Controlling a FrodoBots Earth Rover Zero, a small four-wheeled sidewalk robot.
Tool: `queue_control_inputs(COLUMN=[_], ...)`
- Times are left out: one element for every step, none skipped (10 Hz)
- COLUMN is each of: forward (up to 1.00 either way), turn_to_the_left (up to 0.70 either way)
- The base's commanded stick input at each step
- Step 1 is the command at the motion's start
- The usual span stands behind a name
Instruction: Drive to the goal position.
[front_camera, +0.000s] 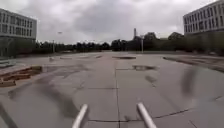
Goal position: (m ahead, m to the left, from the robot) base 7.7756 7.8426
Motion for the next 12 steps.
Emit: queue_control_inputs(forward=[1.00,1.00,1.00,1.00,1.00,1.00,1.00,1.00,1.00,1.00,1.00,1.00], turn_to_the_left=[-0.27,-0.27,-0.27,-0.27,-0.27,-0.27,-0.27,-0.27,-0.27,-0.27,-0.10,0.00])
